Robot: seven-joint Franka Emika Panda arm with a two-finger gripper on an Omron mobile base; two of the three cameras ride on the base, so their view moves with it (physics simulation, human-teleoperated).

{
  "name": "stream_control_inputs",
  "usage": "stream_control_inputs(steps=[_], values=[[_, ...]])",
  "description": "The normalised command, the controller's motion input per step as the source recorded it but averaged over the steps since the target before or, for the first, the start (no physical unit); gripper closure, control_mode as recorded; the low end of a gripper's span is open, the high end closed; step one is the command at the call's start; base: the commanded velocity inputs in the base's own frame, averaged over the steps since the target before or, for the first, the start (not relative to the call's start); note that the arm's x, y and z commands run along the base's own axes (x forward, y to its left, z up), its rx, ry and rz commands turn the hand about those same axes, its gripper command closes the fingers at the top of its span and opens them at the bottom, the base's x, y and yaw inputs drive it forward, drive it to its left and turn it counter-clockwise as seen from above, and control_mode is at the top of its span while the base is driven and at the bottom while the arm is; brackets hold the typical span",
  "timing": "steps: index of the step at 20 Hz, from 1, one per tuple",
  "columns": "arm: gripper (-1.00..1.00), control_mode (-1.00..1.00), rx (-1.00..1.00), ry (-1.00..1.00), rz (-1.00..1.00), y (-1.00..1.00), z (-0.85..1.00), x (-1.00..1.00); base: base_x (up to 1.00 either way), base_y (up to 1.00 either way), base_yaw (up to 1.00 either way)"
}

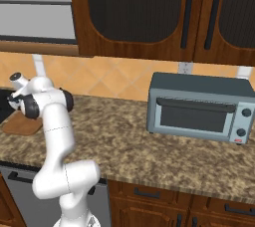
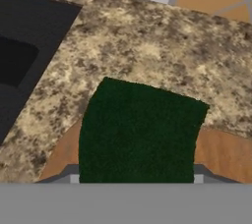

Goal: Pick up the sponge from the counter and clean the cutting board by briefly scrubbing or pressing down on the cutting board. Once finished, release the sponge.

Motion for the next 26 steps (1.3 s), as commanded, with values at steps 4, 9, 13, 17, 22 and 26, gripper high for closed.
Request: stream_control_inputs(steps=[4, 9, 13, 17, 22, 26], values=[[1.00, -1.00, 0.02, 0.00, -0.04, 0.30, -0.16, -0.11, 0.00, 0.00, 0.00], [1.00, -1.00, 0.02, 0.00, -0.04, 0.34, -0.14, -0.19, 0.00, 0.00, 0.00], [1.00, -1.00, 0.01, -0.02, -0.03, 0.46, -0.01, -0.32, 0.00, 0.00, 0.00], [1.00, -1.00, 0.00, -0.01, -0.04, 0.23, -0.24, -0.42, 0.00, 0.00, 0.00], [1.00, -1.00, 0.00, -0.03, -0.05, 0.00, -0.22, -0.71, 0.00, 0.00, 0.00], [1.00, -1.00, 0.00, 0.00, -0.06, 0.00, -0.14, -0.65, 0.00, 0.00, 0.00]])
